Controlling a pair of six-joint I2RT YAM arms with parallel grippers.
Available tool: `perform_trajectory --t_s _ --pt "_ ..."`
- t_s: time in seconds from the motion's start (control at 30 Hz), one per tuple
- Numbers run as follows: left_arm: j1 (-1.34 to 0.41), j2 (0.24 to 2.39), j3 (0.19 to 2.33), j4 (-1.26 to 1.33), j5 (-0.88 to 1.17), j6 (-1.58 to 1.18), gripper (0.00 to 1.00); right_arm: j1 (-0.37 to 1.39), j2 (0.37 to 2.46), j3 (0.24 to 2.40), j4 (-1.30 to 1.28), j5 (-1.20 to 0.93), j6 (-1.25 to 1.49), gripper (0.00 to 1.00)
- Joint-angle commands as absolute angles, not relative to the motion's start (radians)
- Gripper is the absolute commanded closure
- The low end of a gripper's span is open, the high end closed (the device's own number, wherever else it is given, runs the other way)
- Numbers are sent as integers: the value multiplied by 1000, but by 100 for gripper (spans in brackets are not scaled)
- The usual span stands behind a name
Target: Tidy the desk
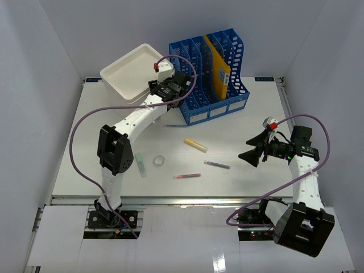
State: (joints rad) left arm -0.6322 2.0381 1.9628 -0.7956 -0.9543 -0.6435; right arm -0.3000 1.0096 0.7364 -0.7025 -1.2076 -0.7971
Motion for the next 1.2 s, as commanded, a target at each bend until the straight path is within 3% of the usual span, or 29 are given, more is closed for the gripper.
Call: perform_trajectory --t_s 0.0,0.43,0.73,1.17 --pt "-610 2066 2057 -804 -987 -608 34 -304 1005 732 -701 -1229 -813 10" --pt "-588 2118 2097 -802 -994 -581 61 -308 1005 730 -701 -1229 -815 10" --pt "-577 2093 2073 -798 -976 -574 100 -313 1000 730 -703 -1233 -815 10" --pt "-717 1924 1846 -781 -871 -723 100 -321 986 727 -703 -1241 -813 10"
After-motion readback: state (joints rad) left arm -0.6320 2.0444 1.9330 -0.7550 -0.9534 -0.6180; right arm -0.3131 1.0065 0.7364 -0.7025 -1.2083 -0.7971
